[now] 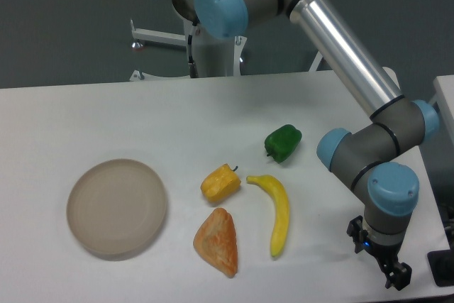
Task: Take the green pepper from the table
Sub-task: 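Raise the open gripper up from its low start position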
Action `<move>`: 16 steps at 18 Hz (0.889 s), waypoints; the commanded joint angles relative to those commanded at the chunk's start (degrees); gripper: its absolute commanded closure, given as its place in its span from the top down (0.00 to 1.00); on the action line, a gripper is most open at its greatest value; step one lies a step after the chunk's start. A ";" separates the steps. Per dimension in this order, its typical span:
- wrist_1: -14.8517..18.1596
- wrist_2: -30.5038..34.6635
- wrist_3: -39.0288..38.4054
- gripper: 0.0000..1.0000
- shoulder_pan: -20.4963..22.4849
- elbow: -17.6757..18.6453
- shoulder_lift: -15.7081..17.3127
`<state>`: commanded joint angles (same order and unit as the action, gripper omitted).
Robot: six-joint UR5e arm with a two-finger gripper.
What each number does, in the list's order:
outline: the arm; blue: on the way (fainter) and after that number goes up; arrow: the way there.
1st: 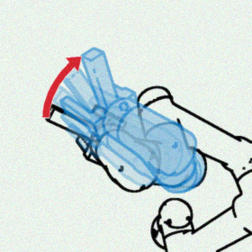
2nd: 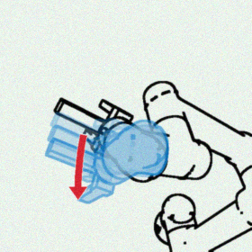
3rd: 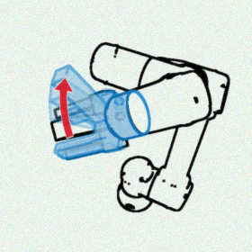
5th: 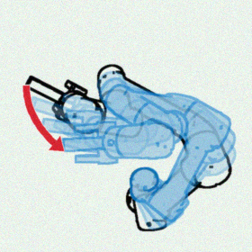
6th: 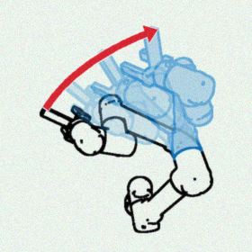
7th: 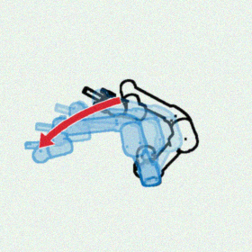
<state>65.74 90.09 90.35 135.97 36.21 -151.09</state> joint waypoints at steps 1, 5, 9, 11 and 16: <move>0.09 0.00 0.00 1.00 0.00 0.17 0.26; 0.26 0.00 -0.09 1.00 0.00 2.19 1.67; 0.70 -0.87 -0.18 1.00 0.18 4.91 3.86; 0.70 -1.84 -0.18 1.00 0.79 7.55 5.70; 0.79 -2.11 0.44 1.00 2.10 14.66 10.98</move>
<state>66.53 87.98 90.79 138.07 50.87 -140.11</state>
